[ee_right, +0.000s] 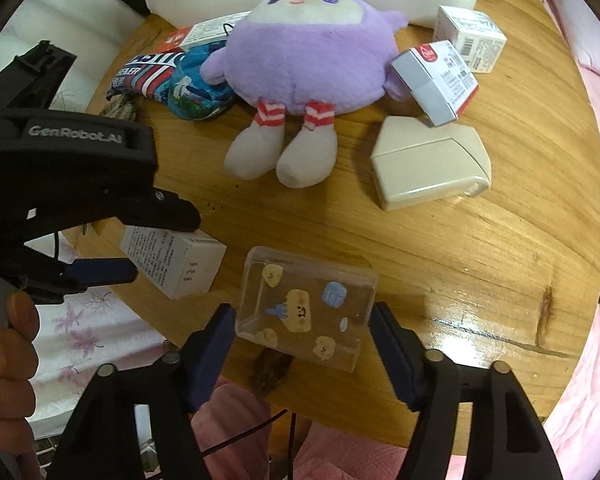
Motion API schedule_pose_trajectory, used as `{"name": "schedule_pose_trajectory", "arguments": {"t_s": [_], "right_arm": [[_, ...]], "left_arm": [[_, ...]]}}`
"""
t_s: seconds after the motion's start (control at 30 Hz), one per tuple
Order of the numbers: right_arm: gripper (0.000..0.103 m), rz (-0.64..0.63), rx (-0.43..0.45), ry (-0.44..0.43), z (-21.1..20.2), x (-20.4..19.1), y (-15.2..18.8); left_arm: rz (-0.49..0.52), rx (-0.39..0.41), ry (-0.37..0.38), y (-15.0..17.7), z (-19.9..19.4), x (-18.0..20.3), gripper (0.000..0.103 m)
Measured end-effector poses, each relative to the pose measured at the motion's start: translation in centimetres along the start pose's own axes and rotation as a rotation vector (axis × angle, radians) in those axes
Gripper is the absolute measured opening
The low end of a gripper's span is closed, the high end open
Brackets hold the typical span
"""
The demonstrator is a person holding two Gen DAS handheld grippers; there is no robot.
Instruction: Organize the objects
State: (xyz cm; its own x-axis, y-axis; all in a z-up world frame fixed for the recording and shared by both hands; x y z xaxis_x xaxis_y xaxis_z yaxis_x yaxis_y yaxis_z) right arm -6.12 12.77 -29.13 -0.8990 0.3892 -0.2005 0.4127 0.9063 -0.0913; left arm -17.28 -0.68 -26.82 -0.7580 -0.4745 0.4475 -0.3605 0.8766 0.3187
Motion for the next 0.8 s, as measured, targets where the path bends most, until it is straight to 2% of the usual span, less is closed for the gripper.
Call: {"name": "schedule_pose_trajectory", "arguments": {"t_s": [0.1,0.2,0.37,0.53,0.6,0.63,0.67,0.8], "right_arm": [[0.066,-0.013,0.003,0.009,0.0,-0.3,-0.5],[0.061,-0.025,0.016,0.008,-0.2,-0.8,-1.0],[0.059,-0.044,0.025,0.013,-0.4,-1.4,-1.7],[0.059,-0.059,0.034,0.016,-0.8,-2.2,-2.4],[0.05,-0.072,0.052,0.017,-1.3,-2.7,-2.9],[0.037,-0.076,0.064,0.012,-1.6,-2.9,-3.2],[0.031,-0.081,0.074,0.009,-2.1,-3.3,-3.6],[0.027,-0.098,0.094,0.02,-3.0,-4.2,-4.6]], "left_arm": [[-0.017,-0.021,0.011,0.4,0.2,0.3,0.063],[-0.037,-0.04,0.021,0.9,0.3,0.4,0.054],[-0.06,-0.02,0.065,1.6,-0.2,1.3,0.038],[-0.084,0.009,0.077,2.5,-1.4,1.7,0.038],[-0.099,0.013,0.084,2.9,-2.0,1.9,0.038],[-0.107,0.012,0.09,3.0,-2.3,2.1,0.038],[-0.113,0.012,0.093,3.2,-2.5,2.2,0.038],[-0.12,0.044,0.102,4.1,-4.5,3.1,0.038]]}}
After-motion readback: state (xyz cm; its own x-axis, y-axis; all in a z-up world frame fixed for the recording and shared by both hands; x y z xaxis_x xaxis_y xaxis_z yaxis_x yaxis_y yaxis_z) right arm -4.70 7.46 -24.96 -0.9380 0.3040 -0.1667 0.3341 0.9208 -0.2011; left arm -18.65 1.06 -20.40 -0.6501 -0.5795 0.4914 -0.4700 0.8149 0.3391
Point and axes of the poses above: each gripper's, at about its wrist camera, not at the fingertips, and z roughly the way its jaws point, x to its right, y to its underside, the point moved 8 cm from there along z, roughly the way its jaws point, and after that the axes turned 10 degrees about -z, right-handed, at the moved point
